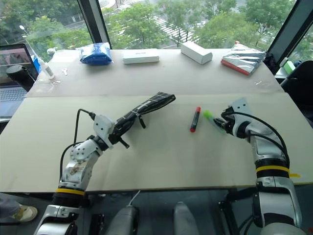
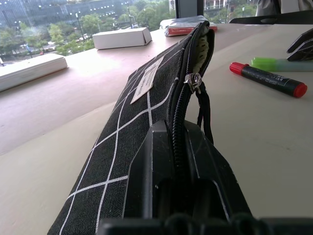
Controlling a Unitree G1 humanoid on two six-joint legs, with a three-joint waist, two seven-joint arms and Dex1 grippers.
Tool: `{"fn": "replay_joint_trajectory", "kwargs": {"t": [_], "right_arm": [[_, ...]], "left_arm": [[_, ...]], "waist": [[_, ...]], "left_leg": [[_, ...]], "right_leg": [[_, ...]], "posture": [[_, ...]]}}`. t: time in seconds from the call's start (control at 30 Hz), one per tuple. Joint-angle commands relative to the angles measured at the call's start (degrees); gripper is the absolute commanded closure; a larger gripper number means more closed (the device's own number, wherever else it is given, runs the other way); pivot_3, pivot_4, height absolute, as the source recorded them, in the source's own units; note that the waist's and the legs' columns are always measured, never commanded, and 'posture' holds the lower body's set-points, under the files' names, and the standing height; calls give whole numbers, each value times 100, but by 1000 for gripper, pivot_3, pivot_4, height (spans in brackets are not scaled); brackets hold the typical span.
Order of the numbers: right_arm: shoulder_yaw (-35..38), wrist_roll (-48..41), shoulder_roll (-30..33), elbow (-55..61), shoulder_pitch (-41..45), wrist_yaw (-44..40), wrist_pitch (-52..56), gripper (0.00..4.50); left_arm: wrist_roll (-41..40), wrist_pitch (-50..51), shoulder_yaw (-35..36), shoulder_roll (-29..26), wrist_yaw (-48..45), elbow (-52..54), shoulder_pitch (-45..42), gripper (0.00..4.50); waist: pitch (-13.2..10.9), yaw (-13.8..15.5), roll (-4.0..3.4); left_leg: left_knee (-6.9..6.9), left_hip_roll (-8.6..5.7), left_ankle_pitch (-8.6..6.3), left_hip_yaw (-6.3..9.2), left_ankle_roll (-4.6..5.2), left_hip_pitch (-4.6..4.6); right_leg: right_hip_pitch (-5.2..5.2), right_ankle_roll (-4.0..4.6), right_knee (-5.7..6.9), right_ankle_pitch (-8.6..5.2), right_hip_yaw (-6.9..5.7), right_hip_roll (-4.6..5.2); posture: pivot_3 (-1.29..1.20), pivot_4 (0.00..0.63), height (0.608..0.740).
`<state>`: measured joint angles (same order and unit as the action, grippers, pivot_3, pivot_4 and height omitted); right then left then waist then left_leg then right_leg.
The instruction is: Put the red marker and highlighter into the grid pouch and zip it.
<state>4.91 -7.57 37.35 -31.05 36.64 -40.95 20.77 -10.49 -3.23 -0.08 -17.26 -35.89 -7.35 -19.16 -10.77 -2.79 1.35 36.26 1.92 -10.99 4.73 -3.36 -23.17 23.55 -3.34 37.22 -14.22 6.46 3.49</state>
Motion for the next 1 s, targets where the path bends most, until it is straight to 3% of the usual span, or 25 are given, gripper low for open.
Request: {"fn": "replay_joint_trajectory", "kwargs": {"t": [0.03,0.7,0.83,1.0], "right_arm": [[74,-126,41,51,88,-189,40,2432],[-299,320,82,-520,3,-132,87,2432],[-258,344,81,-586,14,-79,55,3435],[-158,207,106,-373,44,-206,56,3449]], "left_arm": [[-115,-11,94,27,70,148,-11,4500],[-191,-3,157,-15,118,164,-10,4500],[-196,4,163,-11,113,168,-29,4500],[-206,6,166,-8,89,149,-48,4500]], "waist": [[0,0,0],[1,18,1],[4,30,6],[5,31,8]], "left_leg": [[0,0,0,1,0,3],[0,-2,-1,1,0,21],[1,-4,-1,2,0,27],[1,-4,-1,3,0,27]], "right_leg": [[-8,-1,-6,0,0,0],[-40,-6,-22,2,1,1],[-50,-7,-24,1,2,1],[-51,-8,-25,1,2,0]], "posture": [[0,150,740],[0,150,740],[0,150,740],[0,150,740]]}}
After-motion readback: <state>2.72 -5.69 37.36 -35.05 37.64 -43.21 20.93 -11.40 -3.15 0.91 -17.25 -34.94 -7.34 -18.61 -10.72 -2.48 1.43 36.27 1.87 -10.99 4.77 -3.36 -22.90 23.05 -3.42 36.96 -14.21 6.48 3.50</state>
